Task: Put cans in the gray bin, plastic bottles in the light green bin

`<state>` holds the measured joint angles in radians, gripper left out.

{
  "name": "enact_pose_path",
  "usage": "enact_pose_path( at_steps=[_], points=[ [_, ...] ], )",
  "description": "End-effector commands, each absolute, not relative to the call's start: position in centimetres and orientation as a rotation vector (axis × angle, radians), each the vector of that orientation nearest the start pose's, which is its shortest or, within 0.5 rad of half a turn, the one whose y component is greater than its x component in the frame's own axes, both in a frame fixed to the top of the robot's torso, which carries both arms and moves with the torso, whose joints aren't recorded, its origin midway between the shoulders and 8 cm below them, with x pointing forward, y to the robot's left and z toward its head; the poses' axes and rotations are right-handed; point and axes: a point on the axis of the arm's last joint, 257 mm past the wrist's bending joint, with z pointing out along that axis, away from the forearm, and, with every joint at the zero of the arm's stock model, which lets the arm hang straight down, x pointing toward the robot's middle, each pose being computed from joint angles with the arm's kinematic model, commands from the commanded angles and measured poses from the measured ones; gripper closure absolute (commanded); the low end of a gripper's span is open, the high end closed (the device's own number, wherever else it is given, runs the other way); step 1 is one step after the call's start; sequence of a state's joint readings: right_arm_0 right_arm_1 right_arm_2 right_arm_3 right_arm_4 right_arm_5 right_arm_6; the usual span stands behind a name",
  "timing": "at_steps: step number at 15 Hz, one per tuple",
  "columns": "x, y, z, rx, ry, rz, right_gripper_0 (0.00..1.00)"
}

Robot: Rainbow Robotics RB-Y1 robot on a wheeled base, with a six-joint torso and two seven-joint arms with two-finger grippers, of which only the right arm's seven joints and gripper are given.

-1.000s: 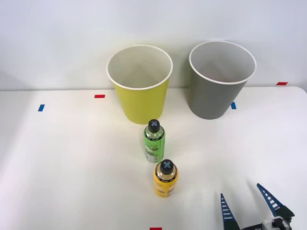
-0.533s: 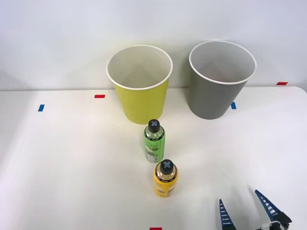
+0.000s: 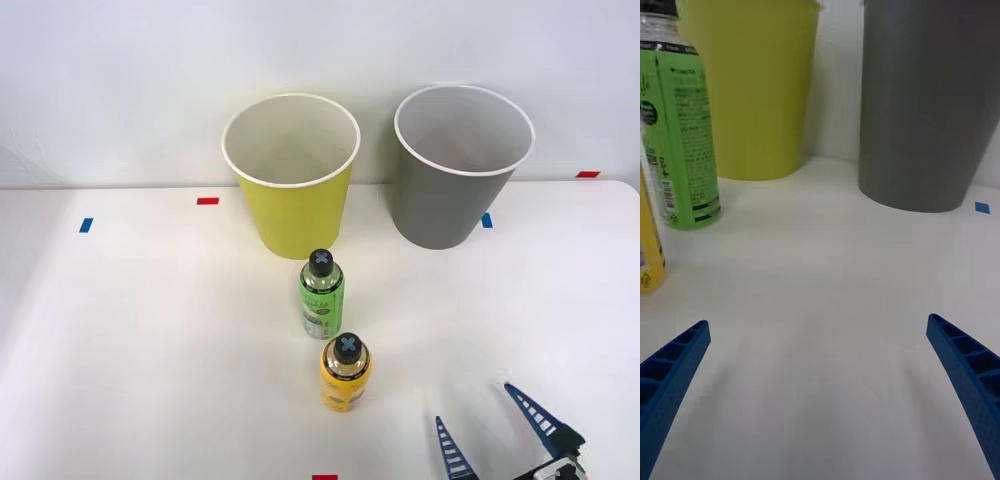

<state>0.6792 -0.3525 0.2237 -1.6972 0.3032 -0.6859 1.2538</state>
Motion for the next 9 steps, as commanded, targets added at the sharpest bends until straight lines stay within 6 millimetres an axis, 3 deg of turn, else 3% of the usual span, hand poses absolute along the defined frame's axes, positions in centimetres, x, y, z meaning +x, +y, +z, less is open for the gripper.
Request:
enact_pose_path(
  at_steps=[1,5,9],
  points=[
    [27.7,-18.6,-29.1,-0.407,1.459,0.291,0.00],
    [26.5,-17.5,-28.6,-0.469,1.435,0.385,0.00],
    [26.2,-14.5,-27.4,-0.506,1.374,0.477,0.00]
  ],
)
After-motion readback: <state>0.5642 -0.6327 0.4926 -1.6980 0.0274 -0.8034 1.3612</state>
